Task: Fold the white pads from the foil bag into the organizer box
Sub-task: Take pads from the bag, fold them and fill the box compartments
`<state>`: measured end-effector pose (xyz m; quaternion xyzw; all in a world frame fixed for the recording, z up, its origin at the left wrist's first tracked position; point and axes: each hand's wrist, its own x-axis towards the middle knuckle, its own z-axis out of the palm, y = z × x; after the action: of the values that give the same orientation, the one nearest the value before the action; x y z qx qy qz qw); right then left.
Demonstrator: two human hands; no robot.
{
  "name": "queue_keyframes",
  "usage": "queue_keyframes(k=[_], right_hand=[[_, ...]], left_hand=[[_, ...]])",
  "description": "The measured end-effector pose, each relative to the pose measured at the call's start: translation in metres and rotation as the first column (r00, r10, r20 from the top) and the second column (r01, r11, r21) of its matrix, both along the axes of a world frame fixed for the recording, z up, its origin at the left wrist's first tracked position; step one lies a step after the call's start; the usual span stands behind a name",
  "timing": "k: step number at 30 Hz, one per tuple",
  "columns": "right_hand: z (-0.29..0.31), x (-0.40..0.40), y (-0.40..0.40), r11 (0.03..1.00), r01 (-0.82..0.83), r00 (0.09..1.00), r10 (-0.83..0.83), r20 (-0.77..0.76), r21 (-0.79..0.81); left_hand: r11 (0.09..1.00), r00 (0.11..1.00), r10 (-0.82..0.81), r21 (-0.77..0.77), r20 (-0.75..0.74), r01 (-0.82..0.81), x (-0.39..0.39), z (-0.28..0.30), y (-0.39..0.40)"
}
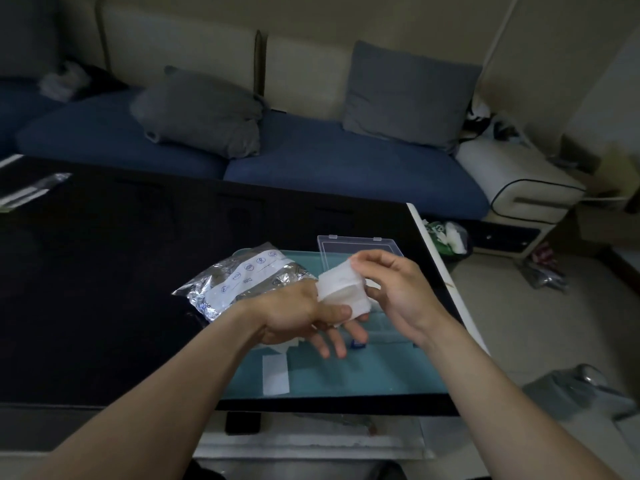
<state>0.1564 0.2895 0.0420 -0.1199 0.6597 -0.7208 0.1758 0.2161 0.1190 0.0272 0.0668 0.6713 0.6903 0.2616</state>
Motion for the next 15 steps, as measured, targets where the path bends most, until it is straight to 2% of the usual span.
queue_keyframes(k=[7, 13, 15], right_hand=[[-0.015, -0.012, -0.002, 0.996, 0.021, 1.0, -0.02, 0.02, -0.086], [-0.032, -0.014, 0.0, 0.984, 0.171, 0.981, -0.165, -0.099, 0.055], [-0.037, -0.013, 0.0, 0.979, 0.176, 0.979, -0.163, -0.12, 0.105]], left_hand=[[0.999, 1.0, 0.029, -0.042, 0.008, -0.029, -0.007, 0.0, 0.0], [1.0, 0.998, 0.031, -0.001, 0.045, -0.031, -0.015, -0.006, -0.001], [0.998, 0.997, 0.056, 0.019, 0.06, -0.057, -0.015, -0.013, 0.0]])
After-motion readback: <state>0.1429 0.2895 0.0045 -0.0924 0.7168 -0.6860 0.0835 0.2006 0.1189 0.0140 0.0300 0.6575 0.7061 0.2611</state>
